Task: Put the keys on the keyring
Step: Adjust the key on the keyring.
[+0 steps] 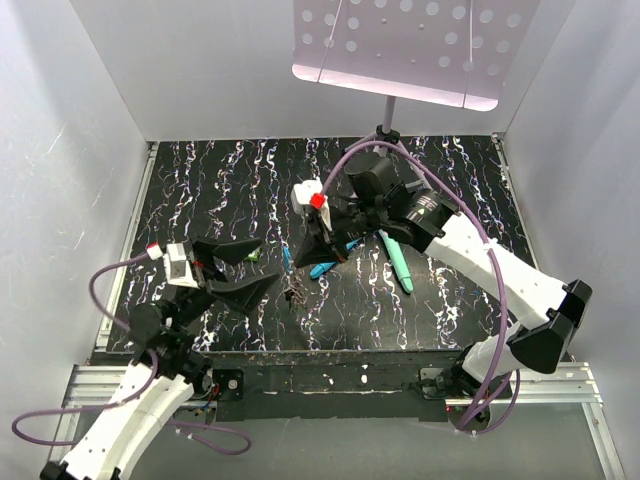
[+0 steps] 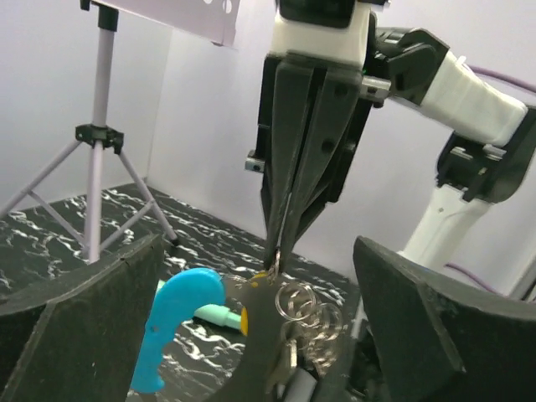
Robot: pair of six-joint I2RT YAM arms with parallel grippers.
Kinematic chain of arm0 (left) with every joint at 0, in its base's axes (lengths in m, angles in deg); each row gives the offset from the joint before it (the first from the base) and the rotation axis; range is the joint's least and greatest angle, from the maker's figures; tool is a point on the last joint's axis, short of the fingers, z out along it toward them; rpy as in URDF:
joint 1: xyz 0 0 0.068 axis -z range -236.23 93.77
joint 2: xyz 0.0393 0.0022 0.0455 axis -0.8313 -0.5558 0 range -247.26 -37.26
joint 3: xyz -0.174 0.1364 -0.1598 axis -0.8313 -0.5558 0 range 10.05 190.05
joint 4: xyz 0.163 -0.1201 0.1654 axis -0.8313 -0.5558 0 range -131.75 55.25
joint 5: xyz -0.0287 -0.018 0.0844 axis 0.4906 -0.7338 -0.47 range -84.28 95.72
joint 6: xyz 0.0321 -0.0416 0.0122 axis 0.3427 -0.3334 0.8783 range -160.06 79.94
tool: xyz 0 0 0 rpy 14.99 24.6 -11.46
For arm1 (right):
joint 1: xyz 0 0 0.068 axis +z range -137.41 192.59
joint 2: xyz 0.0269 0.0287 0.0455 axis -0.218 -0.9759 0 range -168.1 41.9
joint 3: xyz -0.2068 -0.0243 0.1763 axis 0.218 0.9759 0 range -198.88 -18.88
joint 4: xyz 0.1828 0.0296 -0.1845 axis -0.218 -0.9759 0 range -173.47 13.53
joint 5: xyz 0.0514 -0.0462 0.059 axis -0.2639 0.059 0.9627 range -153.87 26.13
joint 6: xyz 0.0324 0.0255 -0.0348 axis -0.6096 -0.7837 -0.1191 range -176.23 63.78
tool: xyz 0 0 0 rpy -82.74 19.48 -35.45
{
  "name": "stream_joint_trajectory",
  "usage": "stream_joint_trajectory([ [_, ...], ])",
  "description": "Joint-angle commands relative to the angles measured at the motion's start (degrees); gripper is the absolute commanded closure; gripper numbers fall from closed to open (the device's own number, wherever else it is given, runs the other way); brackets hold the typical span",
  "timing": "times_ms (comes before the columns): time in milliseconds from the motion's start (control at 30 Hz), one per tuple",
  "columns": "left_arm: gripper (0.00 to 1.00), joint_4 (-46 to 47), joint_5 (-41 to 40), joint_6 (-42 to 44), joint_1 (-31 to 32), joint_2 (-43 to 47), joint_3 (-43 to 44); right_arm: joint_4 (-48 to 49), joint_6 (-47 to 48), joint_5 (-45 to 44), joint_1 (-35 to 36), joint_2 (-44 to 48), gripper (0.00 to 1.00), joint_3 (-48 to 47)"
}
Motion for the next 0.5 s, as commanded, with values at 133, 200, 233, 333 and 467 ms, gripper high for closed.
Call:
stream_joint_trajectory([
  [133,0.02,-45.6,7.4,15.0,-0.2,1.0,17.6,-35.5,33.7,-4.5,0.2,-2.8,0.99,-13.5],
  [200,0.02,-47.0,13.3,18.4,-0.2,-3.8,20.4,-38.2,35.2,-5.9,0.2,-4.0,0.99,-15.0],
  [233,0.02,-47.3,15.6,19.6,-0.2,-6.1,21.7,-38.9,35.7,-6.3,0.2,-4.4,0.99,-15.6],
  [333,0.02,-45.3,21.4,21.4,-0.2,-13.2,25.2,-39.8,36.3,-6.8,0.1,-5.0,0.99,-16.2],
  [467,0.16,-39.7,26.4,20.5,-0.2,-19.5,26.5,-39.8,36.0,-7.0,-0.1,-5.0,0.99,-15.9],
])
